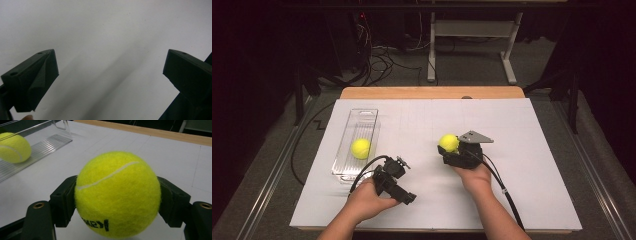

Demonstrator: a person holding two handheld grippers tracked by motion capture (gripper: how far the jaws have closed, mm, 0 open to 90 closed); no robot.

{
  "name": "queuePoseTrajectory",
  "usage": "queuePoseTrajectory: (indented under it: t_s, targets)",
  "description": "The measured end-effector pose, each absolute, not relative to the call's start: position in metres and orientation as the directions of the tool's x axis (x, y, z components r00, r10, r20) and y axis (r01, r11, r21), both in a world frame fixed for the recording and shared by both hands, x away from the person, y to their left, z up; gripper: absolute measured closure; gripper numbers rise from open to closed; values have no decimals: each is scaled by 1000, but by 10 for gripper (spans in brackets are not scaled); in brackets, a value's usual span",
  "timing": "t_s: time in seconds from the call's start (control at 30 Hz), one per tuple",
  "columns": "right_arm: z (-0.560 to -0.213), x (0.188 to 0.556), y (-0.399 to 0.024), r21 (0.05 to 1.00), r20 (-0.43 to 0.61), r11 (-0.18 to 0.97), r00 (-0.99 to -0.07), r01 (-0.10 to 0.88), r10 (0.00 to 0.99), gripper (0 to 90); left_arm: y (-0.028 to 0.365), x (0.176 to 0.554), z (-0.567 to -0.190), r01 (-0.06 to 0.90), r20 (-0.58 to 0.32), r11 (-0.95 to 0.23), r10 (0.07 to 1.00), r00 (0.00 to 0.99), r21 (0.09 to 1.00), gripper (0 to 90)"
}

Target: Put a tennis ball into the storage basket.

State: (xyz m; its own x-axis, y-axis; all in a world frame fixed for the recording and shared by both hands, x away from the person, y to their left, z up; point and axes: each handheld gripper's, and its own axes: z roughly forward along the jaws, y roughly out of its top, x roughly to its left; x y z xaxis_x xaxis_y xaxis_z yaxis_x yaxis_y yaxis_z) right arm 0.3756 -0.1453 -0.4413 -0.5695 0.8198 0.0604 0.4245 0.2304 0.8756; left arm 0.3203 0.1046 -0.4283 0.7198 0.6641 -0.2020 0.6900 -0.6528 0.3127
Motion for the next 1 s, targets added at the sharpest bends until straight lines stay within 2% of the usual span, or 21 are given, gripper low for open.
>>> queuePoseTrajectory:
  t_s: [0.6, 1.0]
  targets:
    - [-433, 323, -172, 905, 62, 225, -635, 362, 770, 272, 103, 318, -427, 689, -213, -650, 659, 721, 322, 10]
    - [-447, 299, -187, 900, 37, 256, -646, 354, 763, 271, 105, 318, -423, 686, -216, -648, 655, 724, 331, 10]
